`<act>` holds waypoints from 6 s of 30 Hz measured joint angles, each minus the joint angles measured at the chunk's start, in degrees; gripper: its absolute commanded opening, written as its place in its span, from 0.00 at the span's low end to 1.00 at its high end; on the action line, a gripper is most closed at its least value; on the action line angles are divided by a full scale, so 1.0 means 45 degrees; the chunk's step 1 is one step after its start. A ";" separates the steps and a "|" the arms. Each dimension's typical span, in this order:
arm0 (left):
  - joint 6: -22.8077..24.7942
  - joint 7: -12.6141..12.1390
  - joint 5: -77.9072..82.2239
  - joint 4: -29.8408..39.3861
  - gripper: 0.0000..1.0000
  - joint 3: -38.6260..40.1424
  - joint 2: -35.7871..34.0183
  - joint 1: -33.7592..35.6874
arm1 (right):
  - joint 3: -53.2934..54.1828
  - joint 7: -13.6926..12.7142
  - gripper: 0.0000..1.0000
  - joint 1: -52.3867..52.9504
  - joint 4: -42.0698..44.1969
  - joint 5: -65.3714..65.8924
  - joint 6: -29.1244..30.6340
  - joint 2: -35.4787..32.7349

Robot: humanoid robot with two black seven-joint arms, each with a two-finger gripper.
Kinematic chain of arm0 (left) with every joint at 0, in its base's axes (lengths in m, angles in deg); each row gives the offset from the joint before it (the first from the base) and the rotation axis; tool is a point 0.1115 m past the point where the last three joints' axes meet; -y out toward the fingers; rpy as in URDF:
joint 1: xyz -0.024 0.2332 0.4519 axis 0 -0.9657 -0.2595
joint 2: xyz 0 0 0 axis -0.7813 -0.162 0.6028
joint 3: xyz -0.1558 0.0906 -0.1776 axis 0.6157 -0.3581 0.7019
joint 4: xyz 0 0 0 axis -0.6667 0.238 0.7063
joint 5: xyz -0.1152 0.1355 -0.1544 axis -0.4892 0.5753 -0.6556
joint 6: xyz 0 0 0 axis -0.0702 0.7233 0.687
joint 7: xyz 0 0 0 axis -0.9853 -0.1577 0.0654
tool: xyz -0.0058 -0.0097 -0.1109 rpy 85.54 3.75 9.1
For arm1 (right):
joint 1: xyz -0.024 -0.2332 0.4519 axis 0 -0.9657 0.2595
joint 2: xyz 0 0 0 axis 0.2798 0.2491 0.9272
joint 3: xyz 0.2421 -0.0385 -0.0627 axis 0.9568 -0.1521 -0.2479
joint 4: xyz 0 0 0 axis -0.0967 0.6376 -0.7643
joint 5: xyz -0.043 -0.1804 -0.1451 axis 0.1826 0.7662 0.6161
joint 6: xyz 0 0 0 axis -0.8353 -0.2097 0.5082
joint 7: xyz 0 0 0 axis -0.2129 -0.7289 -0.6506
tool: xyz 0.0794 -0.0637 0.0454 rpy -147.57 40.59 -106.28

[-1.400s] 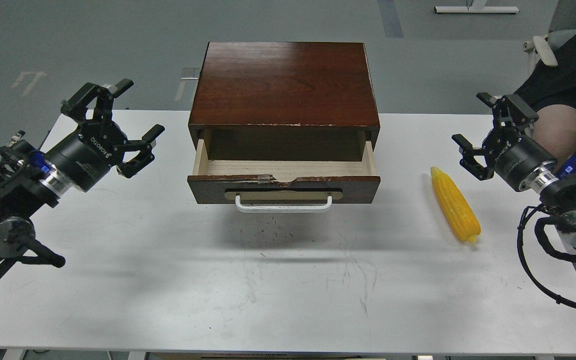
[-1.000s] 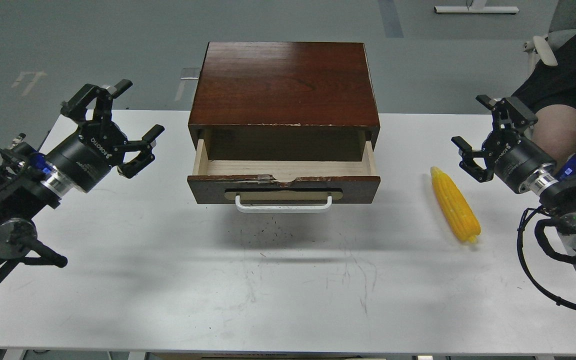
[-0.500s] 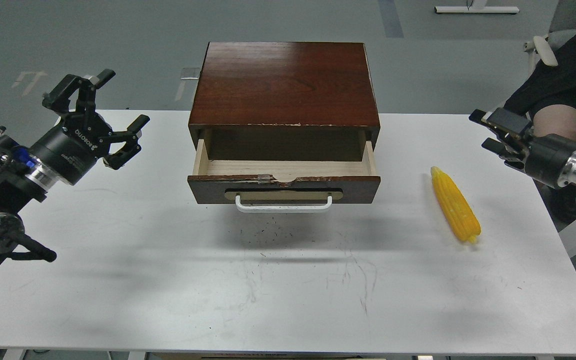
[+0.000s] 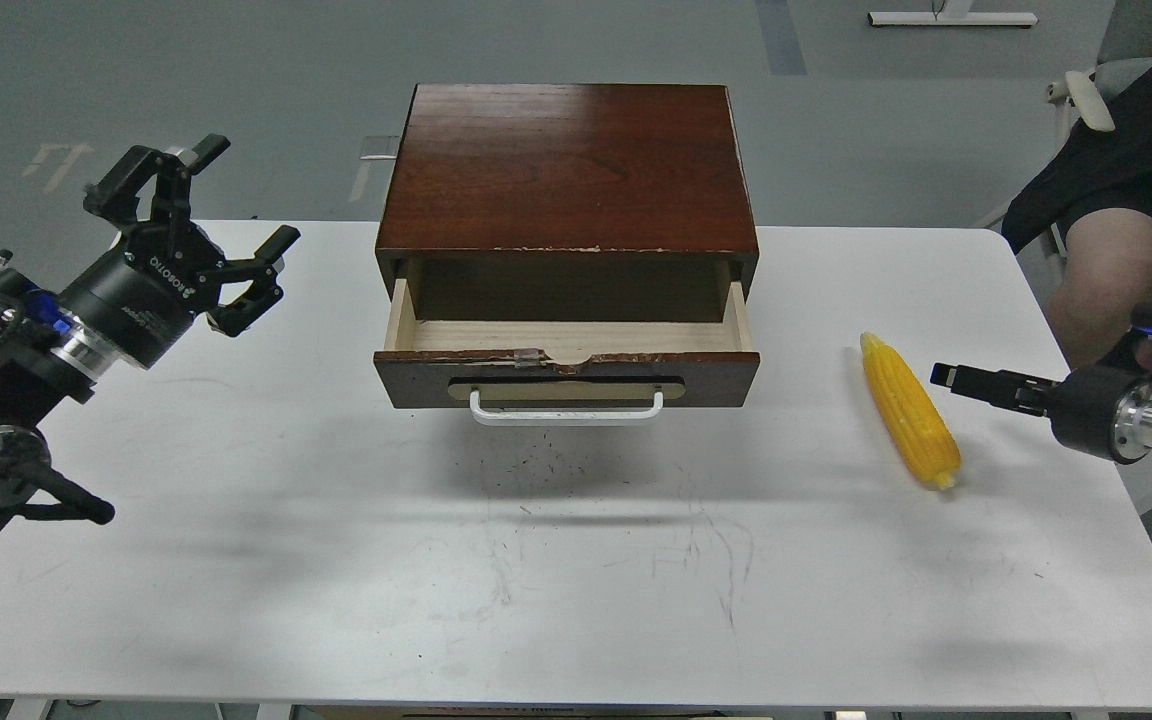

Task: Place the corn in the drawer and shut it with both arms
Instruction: 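Close the right gripper around the yellow corn cob, then lift the corn with the right gripper and carry it over the open drawer, then lower the corn into the drawer and open the right gripper, then raise the right gripper out of the drawer and retract it, then swing the left gripper in front of the drawer's white handle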

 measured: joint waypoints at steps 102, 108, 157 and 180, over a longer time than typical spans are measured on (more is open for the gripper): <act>-0.0001 0.0023 0.0054 0.0117 1.00 0.0406 -0.0472 0.0192 | -0.7308 -0.0002 0.99 1.2780 -0.3119 -0.0374 -0.1766 0.7068; -0.0001 0.0023 0.0060 0.0117 1.00 0.0398 -0.0432 0.0177 | -0.5960 -0.0004 0.99 1.2048 -0.3139 -0.4533 -0.1750 0.5368; 0.0006 0.0839 1.2433 0.5672 0.94 0.0273 0.1092 0.2772 | 0.5228 0.0000 1.00 -0.1470 -0.2536 -1.2517 -0.0422 0.2124; -0.0001 0.0816 1.6380 0.4384 0.00 -0.2735 0.2730 0.0960 | 0.5213 -0.0001 1.00 -0.1678 -0.2591 -1.2478 -0.0411 0.1994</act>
